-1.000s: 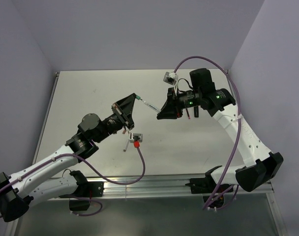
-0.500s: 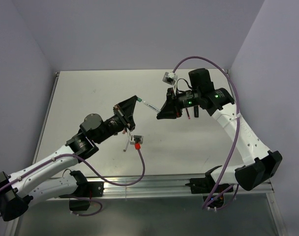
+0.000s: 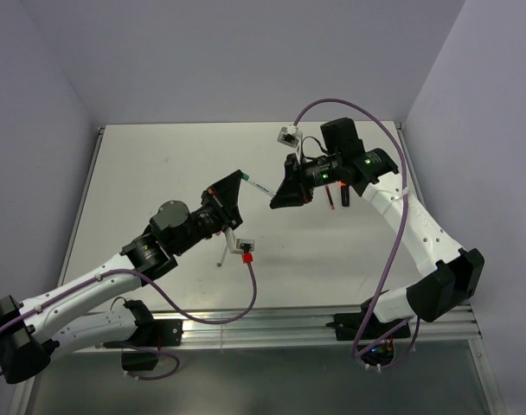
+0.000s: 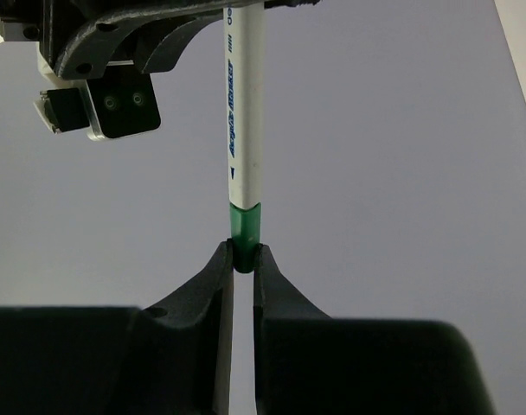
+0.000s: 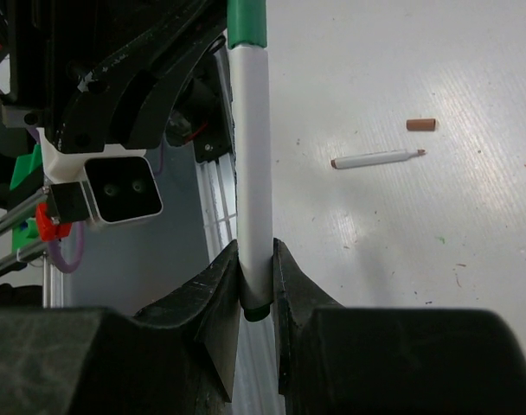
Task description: Insert the pens into the pen caps
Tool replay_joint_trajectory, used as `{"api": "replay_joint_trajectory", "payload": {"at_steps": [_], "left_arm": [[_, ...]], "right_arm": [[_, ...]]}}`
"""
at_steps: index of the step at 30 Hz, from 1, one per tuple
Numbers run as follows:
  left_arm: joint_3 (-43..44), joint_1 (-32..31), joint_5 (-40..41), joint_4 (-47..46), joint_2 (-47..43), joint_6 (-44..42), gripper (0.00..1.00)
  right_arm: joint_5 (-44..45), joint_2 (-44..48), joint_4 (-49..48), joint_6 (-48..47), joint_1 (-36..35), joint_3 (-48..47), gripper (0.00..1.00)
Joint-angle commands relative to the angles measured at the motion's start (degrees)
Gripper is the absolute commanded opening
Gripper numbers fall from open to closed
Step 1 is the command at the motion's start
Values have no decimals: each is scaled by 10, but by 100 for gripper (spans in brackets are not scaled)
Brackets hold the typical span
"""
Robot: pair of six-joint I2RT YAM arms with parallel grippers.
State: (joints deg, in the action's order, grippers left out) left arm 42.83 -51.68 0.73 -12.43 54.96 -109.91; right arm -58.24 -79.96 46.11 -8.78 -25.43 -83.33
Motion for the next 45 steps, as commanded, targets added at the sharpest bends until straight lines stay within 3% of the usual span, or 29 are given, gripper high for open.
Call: {"api": "replay_joint_trajectory", "payload": {"at_steps": [1,5,6,11,19,22,25,28,29,30,33,34,35,37,38,40,41,42,45], "left_arm": [[21,-21,-26,0,0,-21,6],[25,-24,-20,-7,10,-15,18],[27,-24,-16,-8,12,-10,27],[29,-24,13,-31,25,-1,43],[15,-24,8,-32,11,13,54],[19,-24,8,13,-13,84,55],[65,-25,58,89,-14,293,54],[151,-21,82,186,5,443,50],[180,-15,64,214,9,558,49],[236,-6,41,234,15,619,49],[291,61,-96,260,24,819,49],[292,102,-154,245,17,865,48],[288,121,-179,214,12,964,47],[275,164,-207,179,6,1074,46],[268,176,-248,165,5,1181,45],[228,210,-283,72,-1,1280,47],[211,221,-323,26,-1,1372,48],[183,245,-347,-48,1,1409,48],[173,265,-383,-148,29,1499,50]], "right_arm": [[-18,13,-97,28,-6,-20,0],[-38,31,-194,75,-7,11,0],[-36,31,-206,76,-8,13,0],[-31,28,-210,74,-8,12,0],[-1,45,-280,125,1,20,0],[5,53,-325,162,10,21,0],[1,49,-322,172,16,-2,0],[1,51,-321,178,30,-10,0],[0,50,-322,186,32,-17,0],[-4,46,-323,191,33,-22,0],[-11,43,-330,211,36,-36,0],[-11,43,-334,216,36,-39,0],[-12,44,-340,230,36,-42,0],[-14,45,-357,246,36,-43,0],[-18,46,-364,263,37,-39,0],[-24,54,-409,292,36,-25,0],[-25,56,-430,323,37,-6,0],[-27,59,-459,337,37,-1,0],[-42,48,-501,379,36,5,0]]}}
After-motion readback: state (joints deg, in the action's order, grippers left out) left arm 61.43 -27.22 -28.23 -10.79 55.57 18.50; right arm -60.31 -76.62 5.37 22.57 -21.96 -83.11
